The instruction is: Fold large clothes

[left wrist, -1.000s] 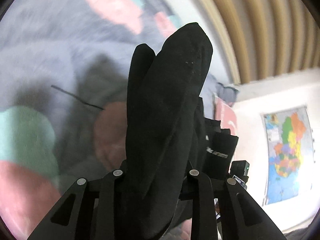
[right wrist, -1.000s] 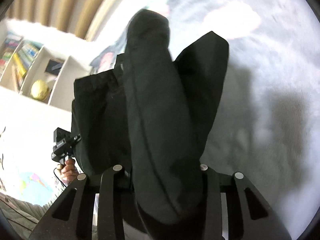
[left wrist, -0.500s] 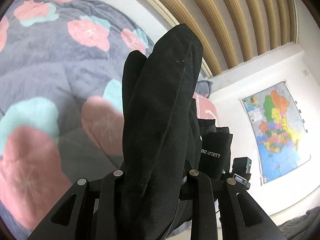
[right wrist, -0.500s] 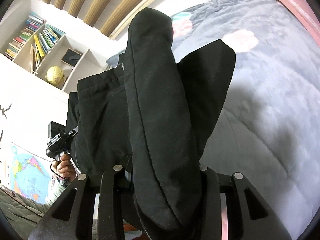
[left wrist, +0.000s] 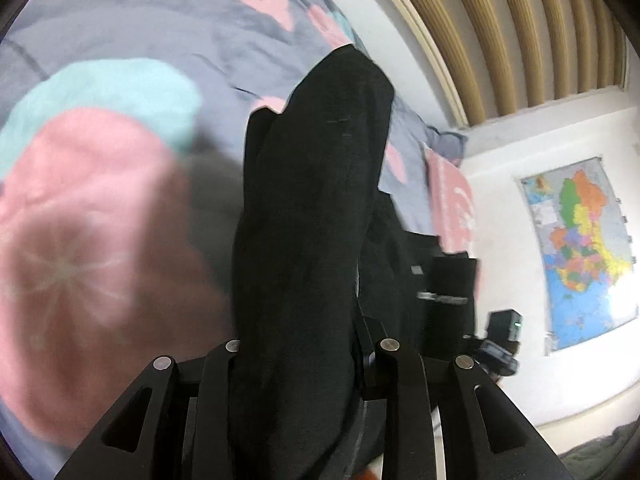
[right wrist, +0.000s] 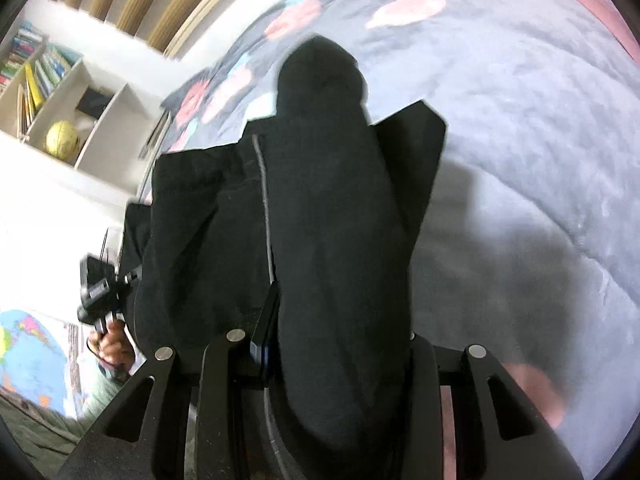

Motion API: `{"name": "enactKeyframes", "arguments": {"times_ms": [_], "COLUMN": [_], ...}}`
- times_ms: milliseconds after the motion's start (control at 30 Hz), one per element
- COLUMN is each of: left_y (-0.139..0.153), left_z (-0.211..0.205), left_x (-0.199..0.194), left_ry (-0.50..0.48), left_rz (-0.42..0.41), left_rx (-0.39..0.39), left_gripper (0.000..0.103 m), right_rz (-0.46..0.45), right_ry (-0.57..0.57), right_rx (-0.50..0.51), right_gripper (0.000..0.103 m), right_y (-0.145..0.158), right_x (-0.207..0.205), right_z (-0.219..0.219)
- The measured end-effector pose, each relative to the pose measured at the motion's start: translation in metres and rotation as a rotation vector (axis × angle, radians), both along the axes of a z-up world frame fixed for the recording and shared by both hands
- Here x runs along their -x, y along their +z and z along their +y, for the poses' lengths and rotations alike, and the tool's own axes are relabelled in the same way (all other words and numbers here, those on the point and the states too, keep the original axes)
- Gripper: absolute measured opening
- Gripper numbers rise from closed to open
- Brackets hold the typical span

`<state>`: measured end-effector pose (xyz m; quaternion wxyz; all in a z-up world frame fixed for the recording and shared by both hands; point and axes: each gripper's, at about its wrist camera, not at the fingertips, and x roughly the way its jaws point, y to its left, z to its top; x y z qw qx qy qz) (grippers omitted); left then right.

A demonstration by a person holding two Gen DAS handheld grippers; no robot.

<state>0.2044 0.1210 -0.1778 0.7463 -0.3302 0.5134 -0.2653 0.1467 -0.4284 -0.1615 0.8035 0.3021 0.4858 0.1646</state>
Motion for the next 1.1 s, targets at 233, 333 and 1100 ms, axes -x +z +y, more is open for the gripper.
{"name": "enactKeyframes", "arguments": {"times_ms": [233,333,1100], "left_y": [-0.059,-0.056,-0.008], "left_z": [0.038,0.044,-0.072], "left_x": [0.013,0.024,0.043], "left_ry": [0.102,0.122,0.068], "left_rz": [-0.033,-0.081,-0.219], "left_rx": [0.077,0.055,-0.553], "left_gripper": [0.048,0.05,0.051], "right_rz": [-0.033,-0.056,-0.055], "right_ry": [-0.094,-0.144,-0.036], "right_rx": [0.052,0.128,0.503], "right_gripper": [0.047,0.059,0.073], "right_y": [-0.032,-0.024,-0.016], "right_x": [0.017,0.028,-0.014], "right_z": [-0.011,0.003,0.14]}}
